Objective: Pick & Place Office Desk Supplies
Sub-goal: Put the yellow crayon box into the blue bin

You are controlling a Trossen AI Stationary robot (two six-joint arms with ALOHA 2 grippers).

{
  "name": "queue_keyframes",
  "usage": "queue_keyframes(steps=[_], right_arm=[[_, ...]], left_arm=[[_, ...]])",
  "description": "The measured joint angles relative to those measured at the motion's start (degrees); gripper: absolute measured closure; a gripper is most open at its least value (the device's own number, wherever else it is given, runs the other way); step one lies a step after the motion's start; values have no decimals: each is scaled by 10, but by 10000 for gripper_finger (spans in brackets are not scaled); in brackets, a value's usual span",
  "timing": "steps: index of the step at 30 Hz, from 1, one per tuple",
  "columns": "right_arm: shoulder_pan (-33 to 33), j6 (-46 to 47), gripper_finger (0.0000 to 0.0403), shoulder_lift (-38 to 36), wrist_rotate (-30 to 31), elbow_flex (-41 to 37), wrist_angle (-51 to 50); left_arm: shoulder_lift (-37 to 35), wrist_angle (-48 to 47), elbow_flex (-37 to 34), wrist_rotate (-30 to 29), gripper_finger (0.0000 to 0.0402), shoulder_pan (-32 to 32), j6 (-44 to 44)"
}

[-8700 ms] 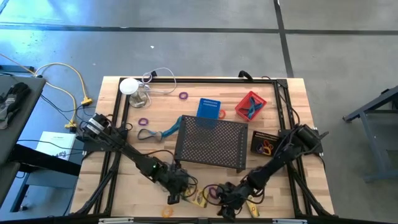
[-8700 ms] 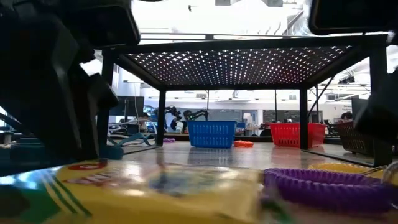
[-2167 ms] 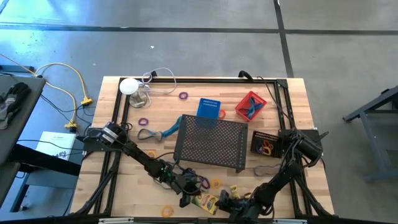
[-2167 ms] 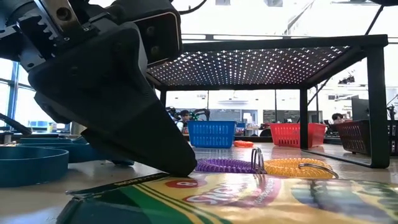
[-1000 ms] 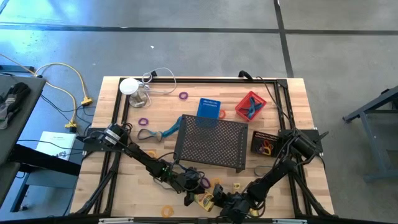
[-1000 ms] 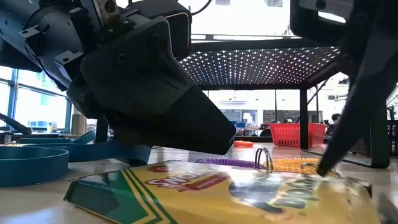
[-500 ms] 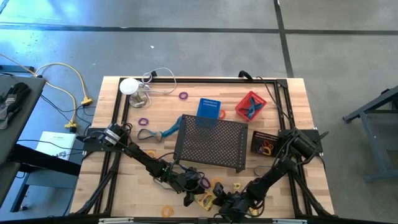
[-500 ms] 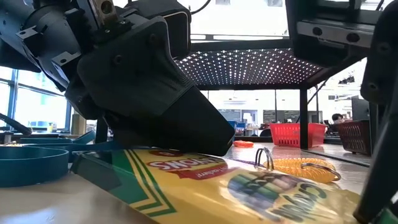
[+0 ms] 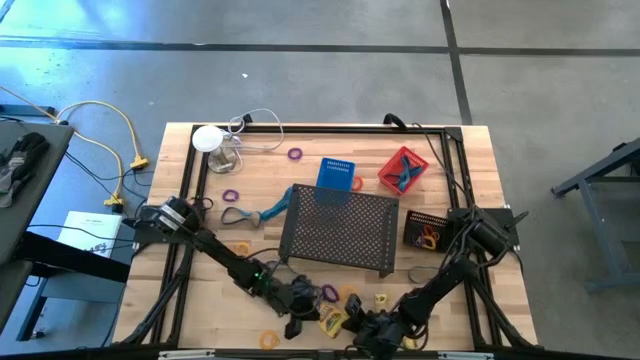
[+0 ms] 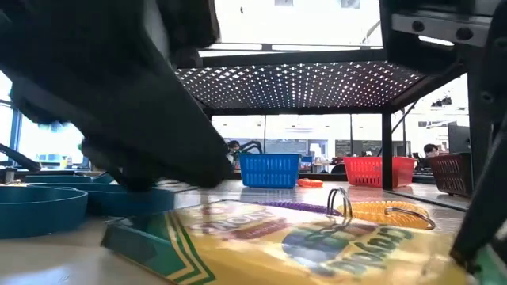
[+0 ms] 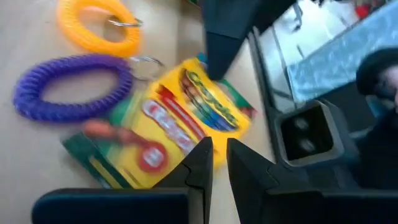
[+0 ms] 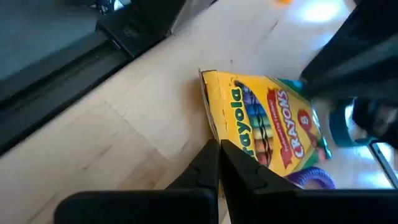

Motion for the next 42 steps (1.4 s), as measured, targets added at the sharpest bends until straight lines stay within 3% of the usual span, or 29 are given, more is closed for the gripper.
queue_keyframes(steps=[12,16,23,29,35,42], right_arm=[[2,-1,400,-17,60,-2,9],[-8,5,400,-17,56,-1,14],[-22,5,400,-18,38,13,27],[-32,6,400,-19,29,41,27],[-40,8,400,-20,14,50,24],[-44,27,400,-20,14,50,24]], left_arm=[[-26,-24,1,-19,356,-44,52],[-26,-23,1,-79,336,-66,99],[-26,-25,2,-211,265,-109,197],[-26,-48,2,-251,223,-125,239],[-25,-87,2,-304,218,-130,243],[-4,-88,4,-304,218,-130,237]])
